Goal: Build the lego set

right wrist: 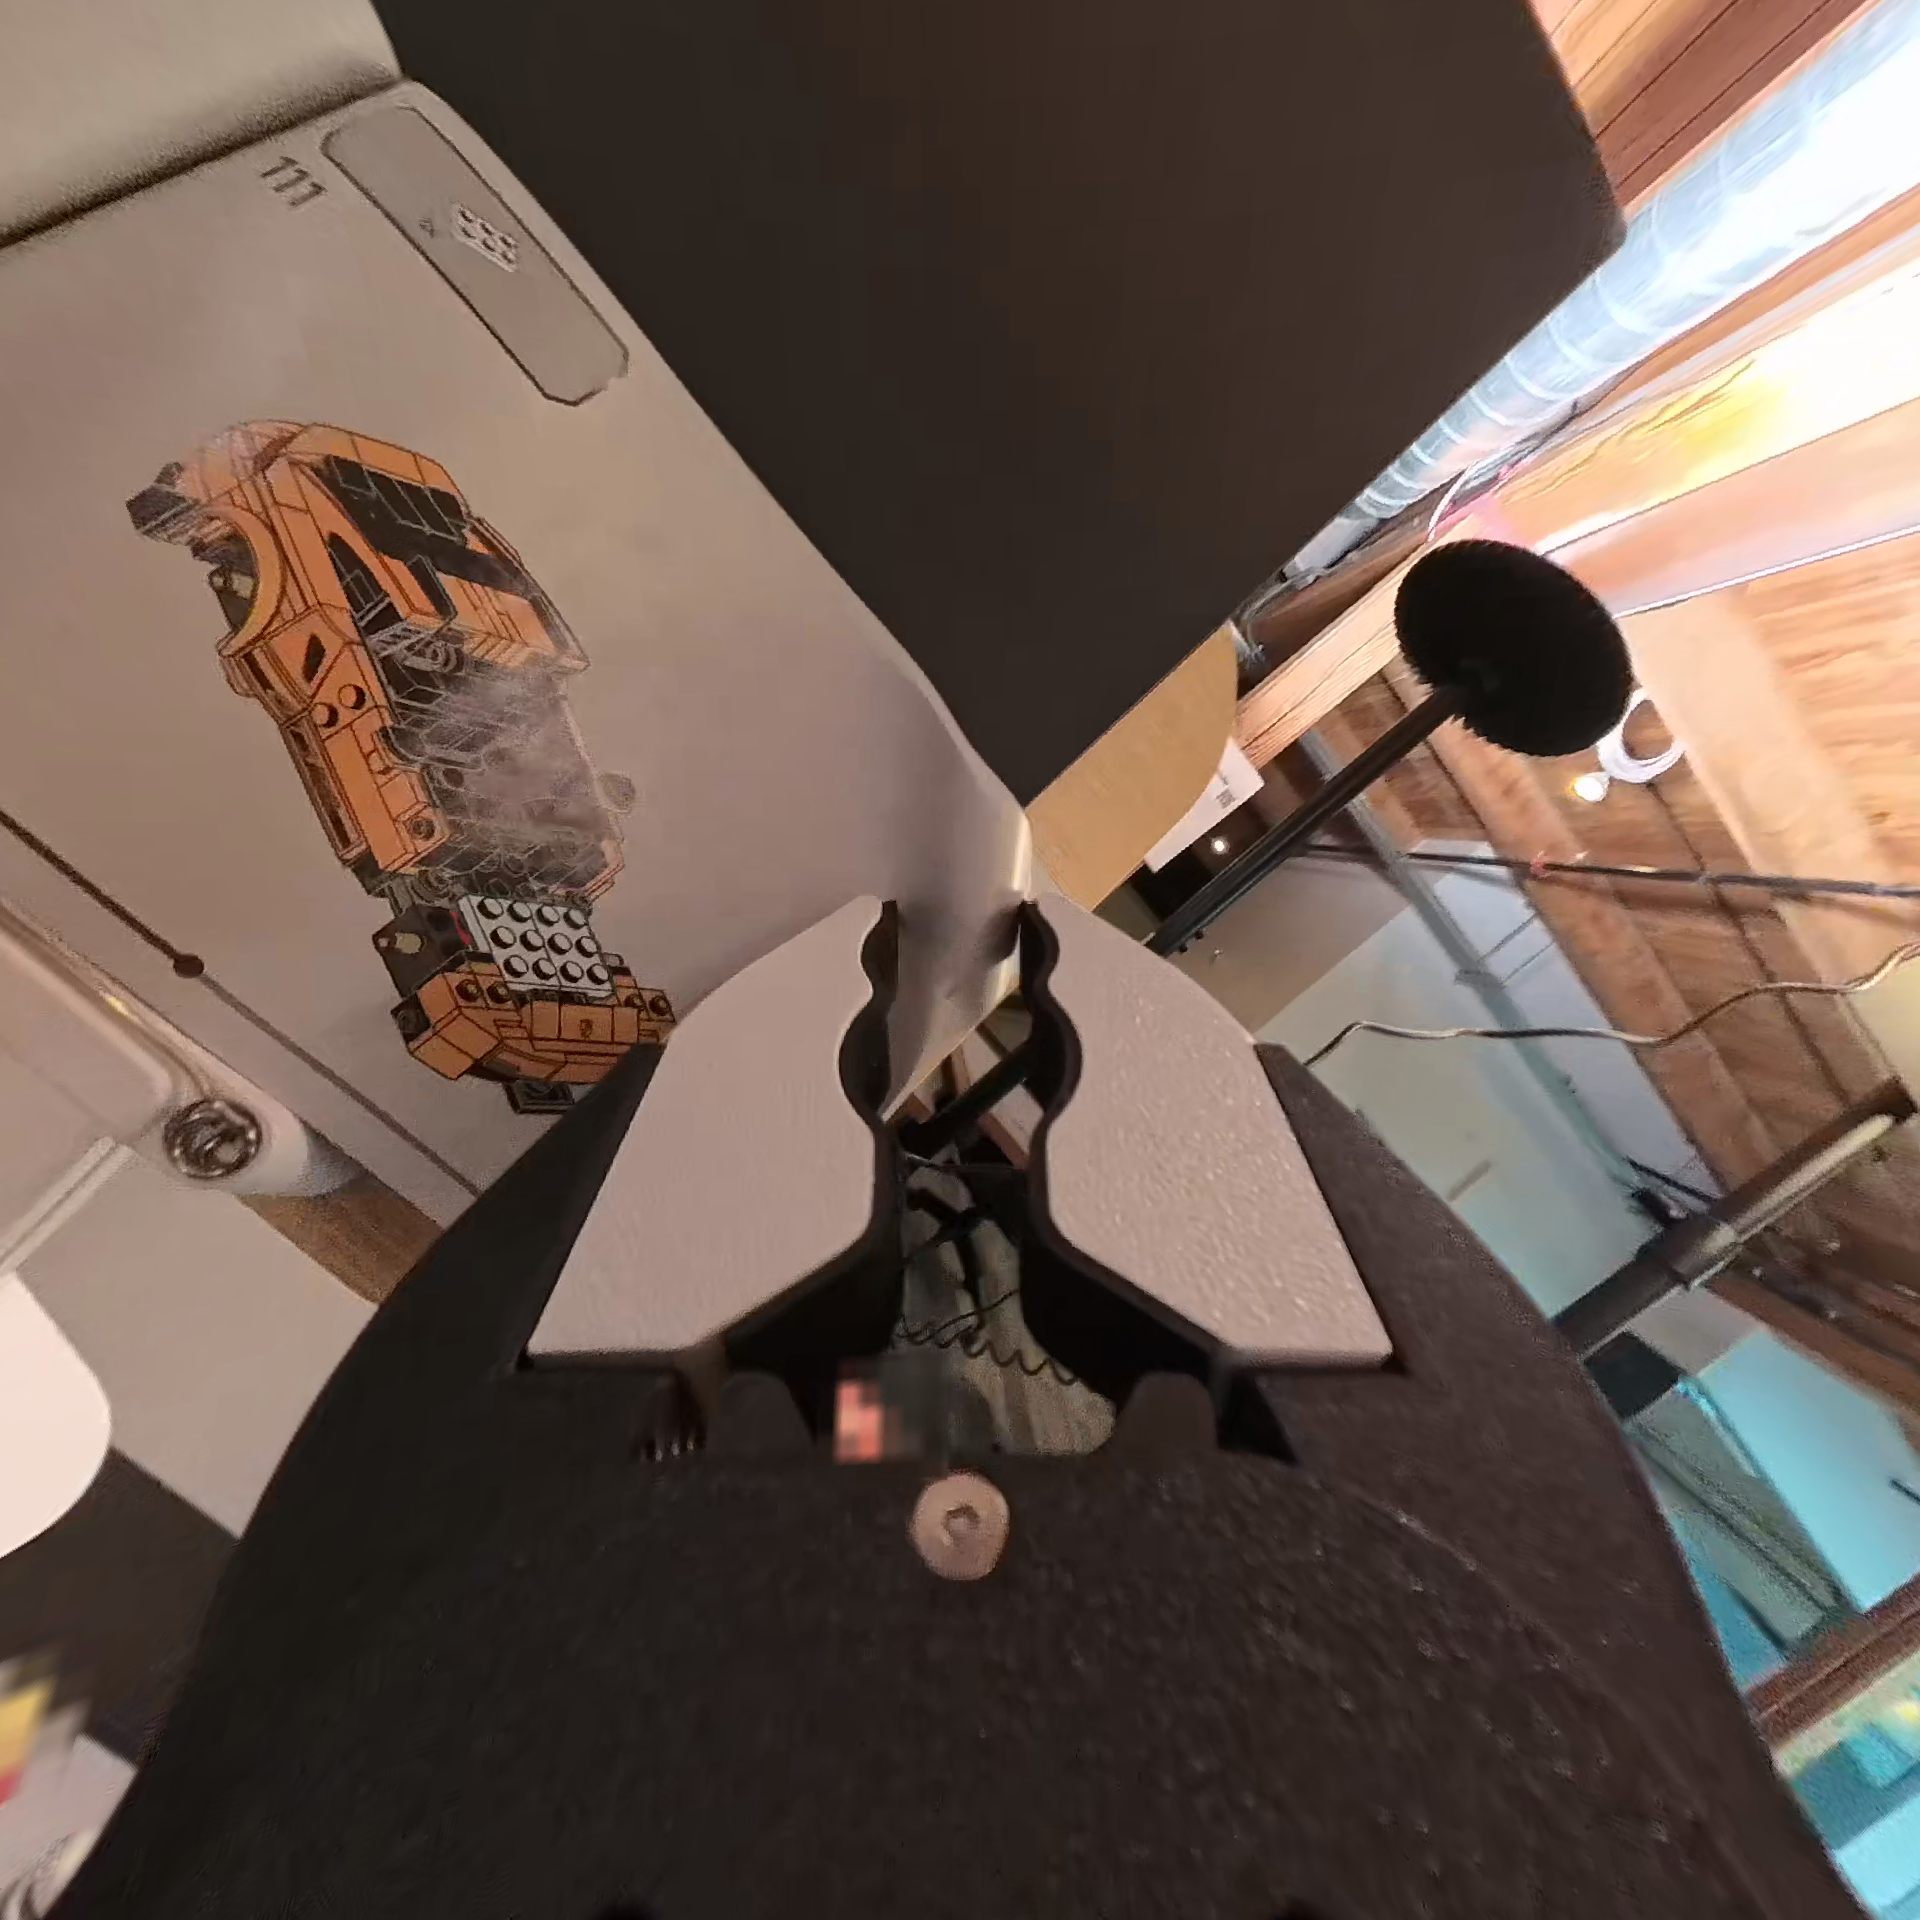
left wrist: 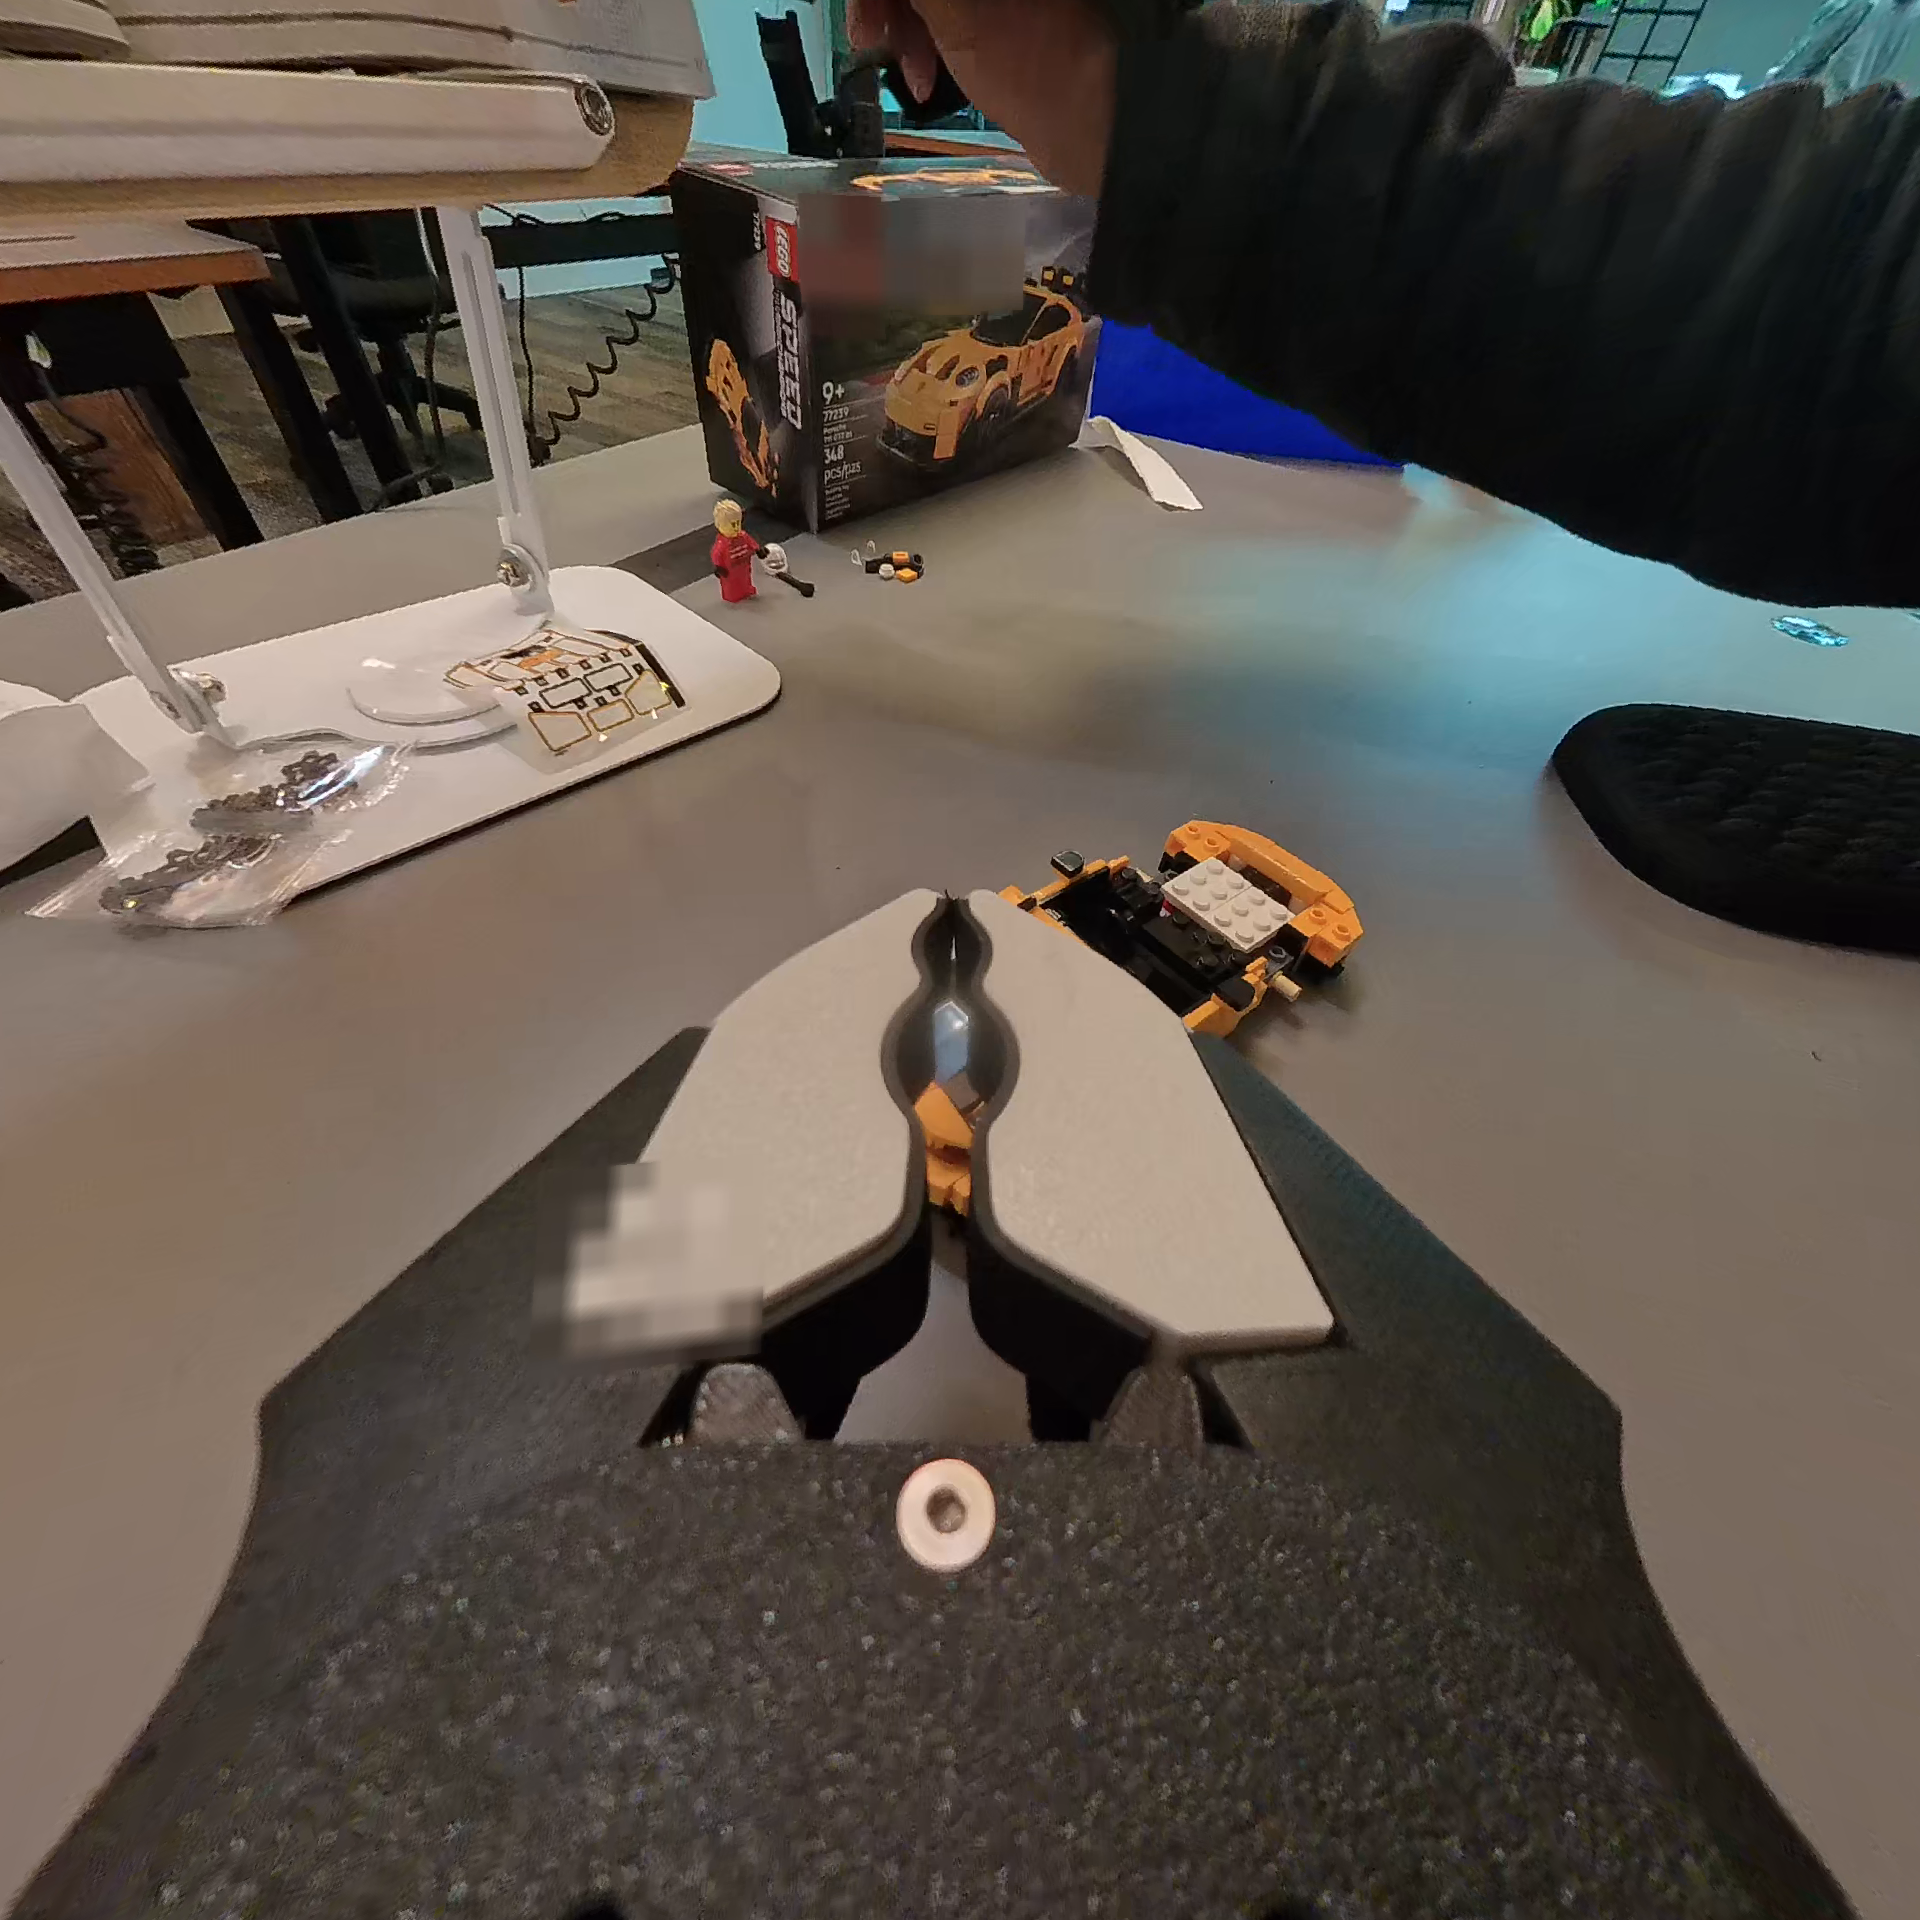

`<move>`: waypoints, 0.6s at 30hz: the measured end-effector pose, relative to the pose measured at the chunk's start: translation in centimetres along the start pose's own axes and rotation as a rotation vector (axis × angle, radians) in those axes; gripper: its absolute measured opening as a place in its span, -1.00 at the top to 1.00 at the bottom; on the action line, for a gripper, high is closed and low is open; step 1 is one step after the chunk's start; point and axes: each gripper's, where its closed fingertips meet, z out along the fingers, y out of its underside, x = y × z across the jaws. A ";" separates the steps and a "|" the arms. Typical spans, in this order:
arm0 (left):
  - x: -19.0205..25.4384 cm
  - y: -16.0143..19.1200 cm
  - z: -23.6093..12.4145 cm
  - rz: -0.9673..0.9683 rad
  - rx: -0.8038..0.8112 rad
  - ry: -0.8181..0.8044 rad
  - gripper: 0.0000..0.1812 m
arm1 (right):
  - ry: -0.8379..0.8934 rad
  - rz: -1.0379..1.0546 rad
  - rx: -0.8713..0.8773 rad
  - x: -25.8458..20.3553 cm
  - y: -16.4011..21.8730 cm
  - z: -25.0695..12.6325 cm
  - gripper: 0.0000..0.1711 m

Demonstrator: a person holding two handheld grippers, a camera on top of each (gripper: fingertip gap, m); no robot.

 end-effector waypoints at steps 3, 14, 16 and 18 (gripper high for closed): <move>0.1 0.1 0.1 0.001 -0.004 0.000 1.00 | -0.053 -0.013 -0.019 -1.2 0.6 0.0 0.87; 0.1 0.1 0.0 0.001 -0.002 0.002 1.00 | 0.019 -0.072 0.049 -0.8 -0.5 -1.2 0.82; 0.1 0.1 0.0 0.002 -0.002 0.001 1.00 | 0.035 -0.100 0.057 -0.8 -0.6 -1.5 0.83; 0.1 0.0 0.0 0.003 0.000 -0.001 1.00 | 0.048 -0.122 0.060 -0.6 -0.6 -1.6 0.81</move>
